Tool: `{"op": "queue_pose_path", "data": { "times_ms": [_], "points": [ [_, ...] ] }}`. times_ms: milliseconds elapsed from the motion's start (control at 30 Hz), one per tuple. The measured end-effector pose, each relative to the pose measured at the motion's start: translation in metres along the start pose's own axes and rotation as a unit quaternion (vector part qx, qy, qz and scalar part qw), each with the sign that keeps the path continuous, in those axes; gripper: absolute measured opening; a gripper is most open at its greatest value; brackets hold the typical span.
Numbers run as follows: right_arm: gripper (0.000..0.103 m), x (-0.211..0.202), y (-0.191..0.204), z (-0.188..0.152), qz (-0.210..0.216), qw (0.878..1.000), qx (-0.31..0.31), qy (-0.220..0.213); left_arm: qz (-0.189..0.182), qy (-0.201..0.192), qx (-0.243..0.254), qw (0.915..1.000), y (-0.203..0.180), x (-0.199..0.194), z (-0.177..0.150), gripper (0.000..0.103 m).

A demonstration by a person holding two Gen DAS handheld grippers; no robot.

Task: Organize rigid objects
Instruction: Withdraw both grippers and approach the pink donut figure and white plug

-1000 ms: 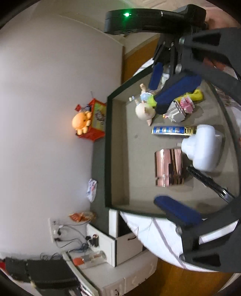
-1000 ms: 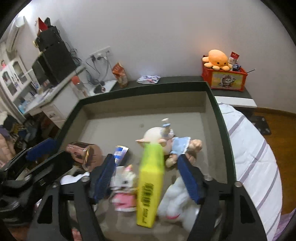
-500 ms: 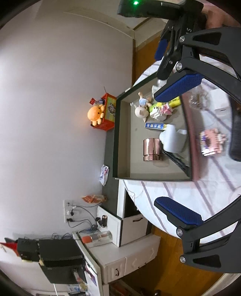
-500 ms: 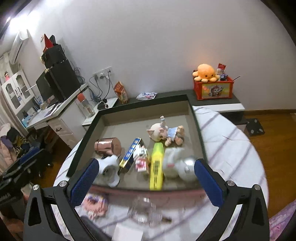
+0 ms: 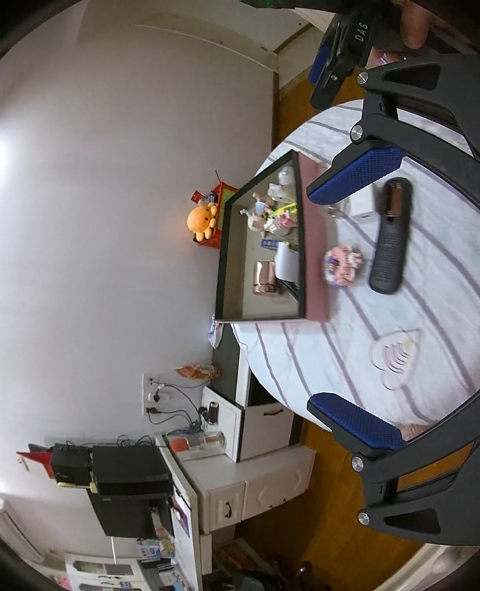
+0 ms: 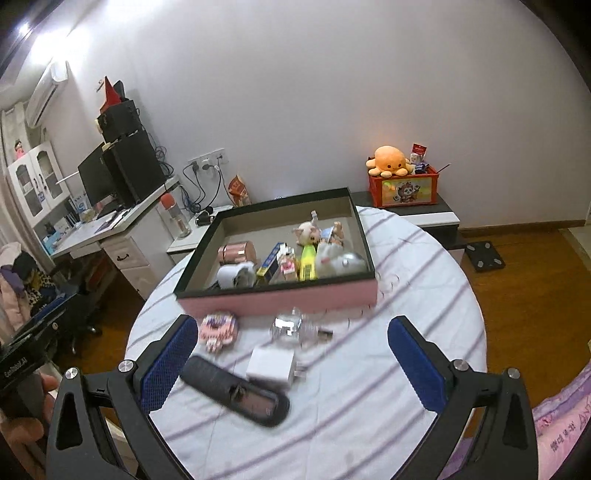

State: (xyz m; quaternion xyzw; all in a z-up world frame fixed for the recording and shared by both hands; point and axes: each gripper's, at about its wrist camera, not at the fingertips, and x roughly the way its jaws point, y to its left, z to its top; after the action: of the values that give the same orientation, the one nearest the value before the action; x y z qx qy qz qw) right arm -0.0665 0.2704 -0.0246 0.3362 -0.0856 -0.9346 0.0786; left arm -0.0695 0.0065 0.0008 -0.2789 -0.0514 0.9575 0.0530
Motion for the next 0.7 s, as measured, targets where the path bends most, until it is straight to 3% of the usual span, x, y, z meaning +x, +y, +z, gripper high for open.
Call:
{"op": "queue_pose_path", "data": {
  "times_ms": [333,700],
  "points": [
    [0.103,-0.01,-0.005,-0.034,-0.008,1.0,-0.004,0.025,-0.002,0.021,-0.005,0.9998,0.0,-0.009,-0.031,0.103],
    [0.103,-0.014,0.0,-0.038,-0.009,1.0,-0.007,0.026,-0.002,0.02,0.0,0.9998,-0.004,-0.014,-0.031,0.103]
  ]
}}
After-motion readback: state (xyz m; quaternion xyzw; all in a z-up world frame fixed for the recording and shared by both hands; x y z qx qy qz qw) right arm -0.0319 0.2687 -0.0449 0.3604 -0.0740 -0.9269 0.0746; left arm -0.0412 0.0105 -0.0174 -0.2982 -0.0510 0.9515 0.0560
